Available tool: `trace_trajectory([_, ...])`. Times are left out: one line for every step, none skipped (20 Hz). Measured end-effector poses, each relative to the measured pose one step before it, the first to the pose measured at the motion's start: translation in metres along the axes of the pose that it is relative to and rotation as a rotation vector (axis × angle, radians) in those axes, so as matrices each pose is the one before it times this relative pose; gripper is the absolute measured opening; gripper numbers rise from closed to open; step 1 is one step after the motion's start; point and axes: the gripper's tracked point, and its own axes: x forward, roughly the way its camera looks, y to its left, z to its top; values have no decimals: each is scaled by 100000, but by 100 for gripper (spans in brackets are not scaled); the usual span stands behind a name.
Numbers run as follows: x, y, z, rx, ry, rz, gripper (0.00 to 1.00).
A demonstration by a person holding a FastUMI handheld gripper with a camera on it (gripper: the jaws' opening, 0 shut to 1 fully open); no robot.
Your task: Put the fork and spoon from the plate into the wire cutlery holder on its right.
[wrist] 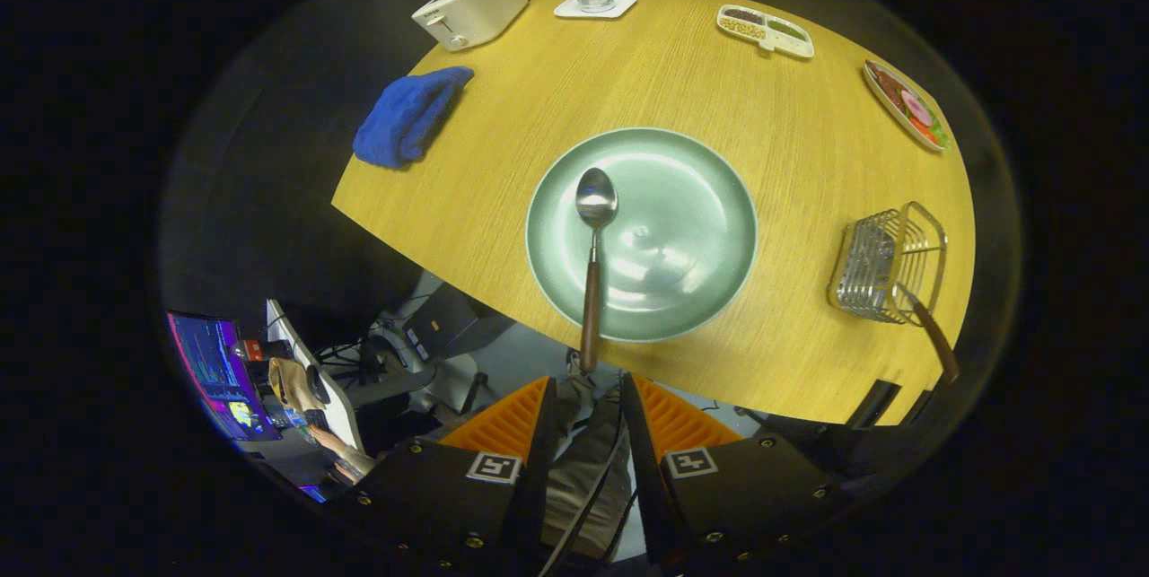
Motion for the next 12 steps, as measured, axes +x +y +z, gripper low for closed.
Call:
trace_trajectory([816, -66, -147, -1020, 516, -1217, 44])
trace_trajectory([804, -96, -140, -766, 539, -1450, 44])
trace_trajectory([748, -185, -9, -381, 369, -1491, 44])
trace_trajectory([829, -86, -149, -154, 900, -1037, 44])
trace_trajectory([561, 41, -134, -354, 668, -407, 44])
trace_trajectory([524, 449, 120, 707, -607, 1300, 44])
trace_trajectory([415, 238, -9, -515, 203, 440, 44])
trace_trajectory([424, -307, 106, -921, -11, -1430, 44])
trace_trajectory([436, -287, 245, -586, -203, -1947, 44])
trace_trajectory([522, -338, 88, -207, 637, -2007, 44])
trace_trajectory([429, 71, 15, 607, 1041, 443, 44])
trace_trajectory([384, 292, -164, 699, 1878, 1091, 44])
